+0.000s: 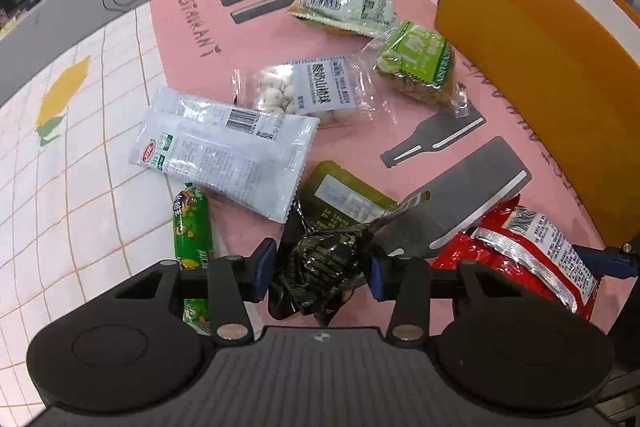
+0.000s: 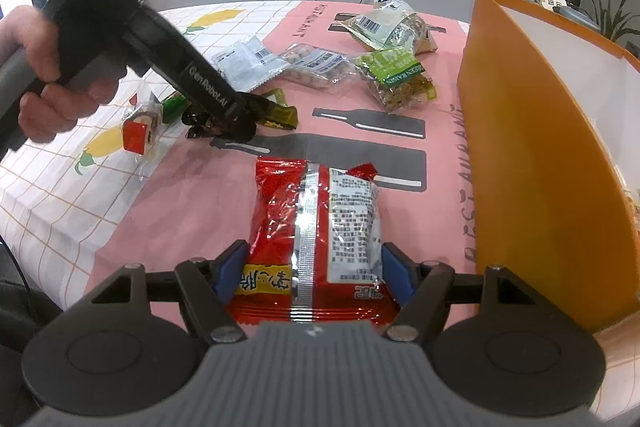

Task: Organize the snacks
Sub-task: 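Carry the red bag into the orange box and open the right gripper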

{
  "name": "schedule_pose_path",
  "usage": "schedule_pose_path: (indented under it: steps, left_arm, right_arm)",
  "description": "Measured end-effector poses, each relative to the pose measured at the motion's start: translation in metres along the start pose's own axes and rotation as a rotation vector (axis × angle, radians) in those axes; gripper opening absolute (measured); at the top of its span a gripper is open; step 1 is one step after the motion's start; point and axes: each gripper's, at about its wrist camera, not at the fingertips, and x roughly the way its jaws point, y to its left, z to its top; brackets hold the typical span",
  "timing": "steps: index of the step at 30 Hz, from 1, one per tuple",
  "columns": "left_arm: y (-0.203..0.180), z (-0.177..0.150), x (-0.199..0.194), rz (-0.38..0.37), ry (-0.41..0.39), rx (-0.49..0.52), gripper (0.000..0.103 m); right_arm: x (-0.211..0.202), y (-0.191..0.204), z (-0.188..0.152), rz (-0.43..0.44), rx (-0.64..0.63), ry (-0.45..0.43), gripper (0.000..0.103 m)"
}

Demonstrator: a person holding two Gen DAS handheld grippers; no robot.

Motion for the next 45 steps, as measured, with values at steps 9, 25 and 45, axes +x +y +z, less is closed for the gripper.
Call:
schedule_pose_path:
  steps: [9, 25, 45]
  left_arm:
    - [0.004, -0.008, -0.021, -0.080, -0.046, -0.112, 0.039]
    - [0.024, -0.029, -0.052, -0.262, -0.116, -0.342, 0.039]
    - [-0.008, -0.036, -0.165, -0.333, -0.431, -0.312, 0.039]
  right_arm:
    - [-0.009, 0.000, 0.003, 0.019, 0.010, -0.032, 0.070]
    - [-0.022, -0.003, 0.009, 0.052, 0.041, -0.082, 0.070]
    - [-0.127, -0.054, 0.038, 0.069, 0.216, -0.361, 0.070]
